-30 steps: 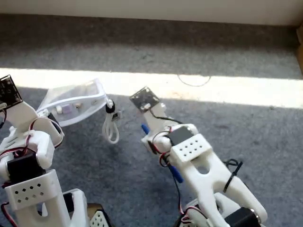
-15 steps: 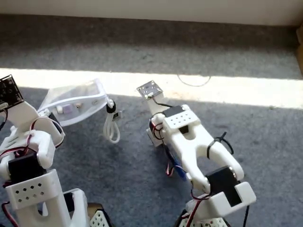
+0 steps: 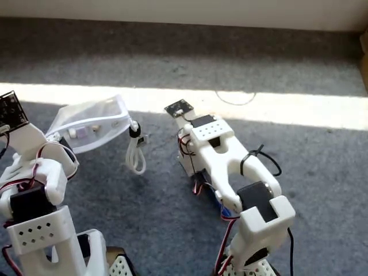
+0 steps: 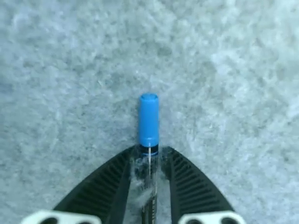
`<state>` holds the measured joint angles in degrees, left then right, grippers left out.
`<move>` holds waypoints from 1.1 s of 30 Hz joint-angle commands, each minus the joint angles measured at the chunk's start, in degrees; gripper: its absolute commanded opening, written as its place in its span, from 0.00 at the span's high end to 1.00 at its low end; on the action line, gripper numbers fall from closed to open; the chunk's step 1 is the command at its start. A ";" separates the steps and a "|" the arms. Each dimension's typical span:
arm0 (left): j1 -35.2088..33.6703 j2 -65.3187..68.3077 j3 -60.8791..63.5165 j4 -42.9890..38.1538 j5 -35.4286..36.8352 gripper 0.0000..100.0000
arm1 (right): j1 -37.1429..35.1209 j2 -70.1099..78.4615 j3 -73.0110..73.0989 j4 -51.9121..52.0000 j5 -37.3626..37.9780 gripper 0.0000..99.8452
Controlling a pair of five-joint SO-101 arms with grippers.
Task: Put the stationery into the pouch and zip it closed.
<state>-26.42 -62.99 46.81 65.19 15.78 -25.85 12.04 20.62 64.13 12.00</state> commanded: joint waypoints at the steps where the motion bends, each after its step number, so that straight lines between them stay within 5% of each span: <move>1: 0.22 -1.10 -1.19 -1.41 0.53 0.99 | -0.04 0.04 -1.89 0.57 0.53 0.95; 21: 0.75 -1.10 -1.54 -1.41 0.53 0.99 | 0.04 -19.56 -0.84 0.84 0.09 1.00; 33: 10.07 -1.10 -4.00 -1.05 -1.41 0.99 | -0.13 -35.56 3.38 0.57 -5.63 1.00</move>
<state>-19.38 -62.99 46.81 65.19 14.73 -26.11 -16.62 23.16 64.84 8.75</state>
